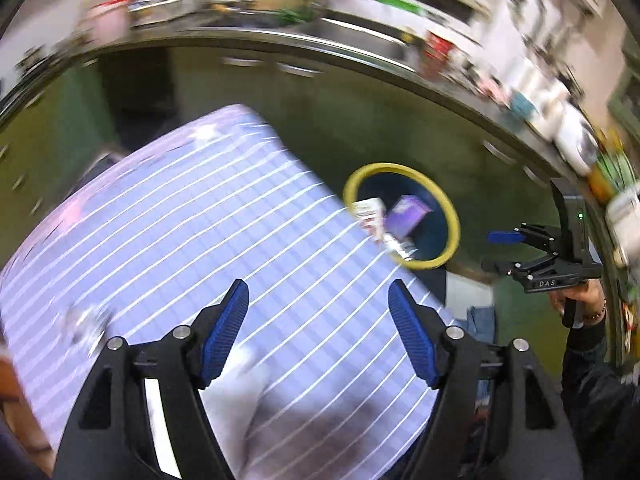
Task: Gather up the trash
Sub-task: 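Grasp the crumpled white tissue with the right gripper and lift it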
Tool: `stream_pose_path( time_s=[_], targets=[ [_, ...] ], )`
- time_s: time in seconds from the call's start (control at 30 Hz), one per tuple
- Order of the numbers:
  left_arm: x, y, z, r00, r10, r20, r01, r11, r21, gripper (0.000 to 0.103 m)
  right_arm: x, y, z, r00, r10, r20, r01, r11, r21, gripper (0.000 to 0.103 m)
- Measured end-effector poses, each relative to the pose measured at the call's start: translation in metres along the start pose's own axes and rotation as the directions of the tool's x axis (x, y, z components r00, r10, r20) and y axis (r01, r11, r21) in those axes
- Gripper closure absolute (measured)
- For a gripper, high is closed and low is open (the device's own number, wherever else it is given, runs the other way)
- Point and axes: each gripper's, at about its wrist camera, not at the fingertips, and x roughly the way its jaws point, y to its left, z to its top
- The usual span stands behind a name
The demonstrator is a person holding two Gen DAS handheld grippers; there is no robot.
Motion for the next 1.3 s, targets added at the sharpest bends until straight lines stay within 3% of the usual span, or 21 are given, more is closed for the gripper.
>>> stream_pose_path(
  time_s=[0.1,0.2,0.37,0.53,0.77,0.87,0.97,1.03,1.3],
  targets=[
    [-0.037,0.030,-0.037,0.994,0.100,0.052,-0.097,0.993,-0.060,0.032,0.023,0.068,0.023,0.995,0.100,-0.022,-0.102,0.978,-0.180,0.032],
    [-0.069,0.053,-0.075,0.979,0.186,0.077,-0.177,0.977,-0.116,0.031,0.051,0.137,0.041,0.983,0.167,-0.080,-0.185,0.922,-0.340,0.032],
    [-0.104,0.072,-0.119,0.965,0.238,0.110,-0.215,0.958,-0.190,0.030,0.091,0.236,0.055,0.958,0.237,-0.164,-0.288,0.800,-0.527,0.032],
    [-0.120,0.083,-0.154,0.956,0.270,0.113,-0.238,0.941,-0.240,0.028,0.121,0.297,0.057,0.942,0.255,-0.219,-0.336,0.729,-0.596,0.031],
    [-0.128,0.095,-0.179,0.956,0.270,0.112,-0.232,0.934,-0.271,0.028,0.144,0.325,0.060,0.947,0.217,-0.239,-0.319,0.734,-0.600,0.032],
    [-0.128,0.097,-0.181,0.957,0.264,0.118,-0.225,0.935,-0.274,0.028,0.150,0.329,0.060,0.943,0.213,-0.254,-0.325,0.746,-0.582,0.051],
    [-0.127,0.097,-0.182,0.959,0.259,0.118,-0.220,0.937,-0.272,0.027,0.147,0.325,0.064,0.944,0.219,-0.249,-0.324,0.766,-0.555,0.061],
    [-0.126,0.097,-0.183,0.960,0.254,0.116,-0.216,0.939,-0.269,0.027,0.135,0.319,0.067,0.942,0.239,-0.237,-0.332,0.776,-0.536,0.095],
    [-0.121,0.096,-0.182,0.962,0.249,0.115,-0.213,0.941,-0.262,0.026,0.108,0.302,0.075,0.934,0.288,-0.210,-0.356,0.793,-0.495,0.096]
  ],
)
